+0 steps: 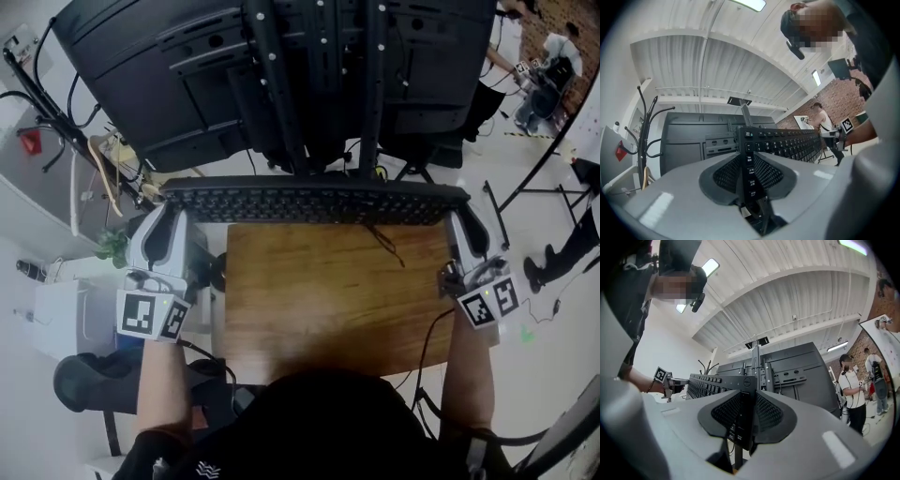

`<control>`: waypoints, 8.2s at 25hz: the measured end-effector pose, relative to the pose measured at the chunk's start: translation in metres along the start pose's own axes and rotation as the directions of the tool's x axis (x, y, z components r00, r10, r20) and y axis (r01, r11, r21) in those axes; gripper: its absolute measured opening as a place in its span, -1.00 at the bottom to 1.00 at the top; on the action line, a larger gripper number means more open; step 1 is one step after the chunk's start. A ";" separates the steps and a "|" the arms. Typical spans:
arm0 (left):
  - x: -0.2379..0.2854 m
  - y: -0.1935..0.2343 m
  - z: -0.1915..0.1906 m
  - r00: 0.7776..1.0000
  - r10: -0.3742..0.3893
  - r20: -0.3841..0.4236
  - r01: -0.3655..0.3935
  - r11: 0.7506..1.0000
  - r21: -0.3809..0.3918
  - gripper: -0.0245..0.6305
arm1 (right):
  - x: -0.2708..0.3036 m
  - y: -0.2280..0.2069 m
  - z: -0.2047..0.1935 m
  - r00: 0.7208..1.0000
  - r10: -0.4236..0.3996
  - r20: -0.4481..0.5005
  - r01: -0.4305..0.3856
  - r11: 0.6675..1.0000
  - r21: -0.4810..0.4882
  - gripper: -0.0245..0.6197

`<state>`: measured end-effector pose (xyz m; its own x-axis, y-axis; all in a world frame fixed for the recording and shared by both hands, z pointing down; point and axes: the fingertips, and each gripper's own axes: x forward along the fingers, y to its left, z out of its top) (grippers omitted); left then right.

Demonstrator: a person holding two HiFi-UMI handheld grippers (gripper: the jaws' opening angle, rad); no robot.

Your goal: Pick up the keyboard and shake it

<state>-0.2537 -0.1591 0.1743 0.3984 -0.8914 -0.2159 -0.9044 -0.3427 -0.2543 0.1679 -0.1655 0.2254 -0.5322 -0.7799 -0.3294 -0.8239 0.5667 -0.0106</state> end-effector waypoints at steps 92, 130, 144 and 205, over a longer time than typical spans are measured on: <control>-0.011 0.011 -0.042 0.989 0.014 -0.149 -0.028 0.996 -0.088 -0.66 | 0.005 0.011 -0.048 0.988 0.035 -0.148 -0.020 0.995 0.101 -0.62; -0.110 -0.070 -0.248 0.864 -0.062 -0.500 -0.106 0.948 -0.301 -0.67 | -0.099 0.027 -0.229 0.852 0.101 -0.514 0.061 0.955 0.290 -0.66; -0.143 -0.099 -0.335 0.760 -0.101 -0.643 -0.174 0.920 -0.350 -0.67 | -0.133 0.031 -0.313 0.734 0.126 -0.668 0.158 0.924 0.348 -0.65; -0.088 -0.146 -0.362 0.771 -0.105 -0.628 -0.065 0.968 -0.243 -0.93 | -0.133 0.056 -0.376 0.573 -0.056 -0.818 0.380 0.902 0.204 -0.91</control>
<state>-0.2120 -0.1382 0.5715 0.3067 -0.8376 0.4521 -0.9385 -0.3453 -0.0032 0.1189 -0.1301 0.6230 -0.4181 -0.6957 0.5841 -0.9057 0.2695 -0.3273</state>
